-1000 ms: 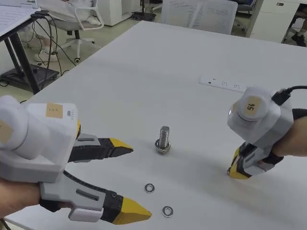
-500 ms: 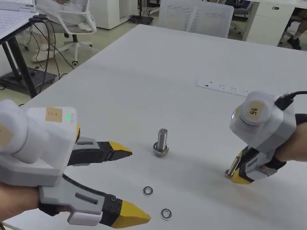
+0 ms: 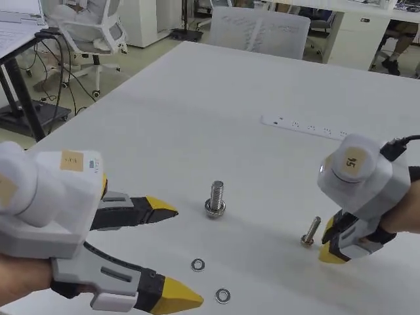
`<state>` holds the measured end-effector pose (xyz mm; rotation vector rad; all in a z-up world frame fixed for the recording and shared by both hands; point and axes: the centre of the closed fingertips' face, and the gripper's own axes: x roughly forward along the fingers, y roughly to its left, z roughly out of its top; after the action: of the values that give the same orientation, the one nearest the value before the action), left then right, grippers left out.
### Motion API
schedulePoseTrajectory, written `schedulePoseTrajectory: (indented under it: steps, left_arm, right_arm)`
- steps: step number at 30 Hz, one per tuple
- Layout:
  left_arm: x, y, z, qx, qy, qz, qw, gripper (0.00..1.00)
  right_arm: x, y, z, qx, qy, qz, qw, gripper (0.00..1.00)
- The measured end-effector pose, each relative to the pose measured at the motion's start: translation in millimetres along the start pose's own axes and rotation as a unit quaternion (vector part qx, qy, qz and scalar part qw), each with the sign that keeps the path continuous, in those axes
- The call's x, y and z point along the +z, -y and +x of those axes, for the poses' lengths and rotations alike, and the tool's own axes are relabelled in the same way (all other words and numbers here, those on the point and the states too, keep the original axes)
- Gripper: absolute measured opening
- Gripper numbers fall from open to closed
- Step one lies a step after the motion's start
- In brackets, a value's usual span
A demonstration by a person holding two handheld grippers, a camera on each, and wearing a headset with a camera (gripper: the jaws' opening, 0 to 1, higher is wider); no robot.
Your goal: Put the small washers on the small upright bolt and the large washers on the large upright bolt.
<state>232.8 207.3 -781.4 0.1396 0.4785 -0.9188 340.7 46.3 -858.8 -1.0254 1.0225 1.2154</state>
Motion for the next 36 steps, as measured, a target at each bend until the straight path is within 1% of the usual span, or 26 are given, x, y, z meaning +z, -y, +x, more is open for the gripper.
schedulePoseTrajectory:
  steps: [7,12,17,21,24,27,36]
  left_arm:
    - [1.5,0.0,-1.2,0.002,0.004,0.002,1.0,0.73]
    - [3.1,0.7,-2.1,0.003,0.006,0.004,1.0,0.73]
    - [2.7,2.1,-3.1,0.003,0.005,0.008,1.0,0.73]
    - [2.9,2.1,-4.1,0.004,0.006,0.009,0.9999,0.73]
    - [2.7,2.1,-4.8,0.005,0.006,0.01,0.9999,0.72]
    - [2.1,2.0,-5.2,0.005,0.005,0.01,0.9999,0.72]
    - [0.6,1.6,-5.7,0.006,0.002,0.01,0.9999,0.72]
  right_arm:
    - [1.2,-13.4,-3.6,0.001,0.003,-0.001,1.0,0.19]
    - [9.1,-30.1,-4.1,0.008,0.011,-0.007,0.9999,0.19]
    - [16.7,-45.1,-1.8,0.015,0.01,-0.02,0.9996,0.19]
    - [27.4,-59.3,-0.6,0.023,0.014,-0.033,0.9991,0.19]
    - [34.7,-66.4,-0.4,0.028,0.018,-0.04,0.9986,0.19]
    - [44.2,-76.5,0.8,0.033,0.02,-0.055,0.9977,0.19]
    - [70.3,-94.7,4.0,0.045,0.026,-0.097,0.9939,0.19]
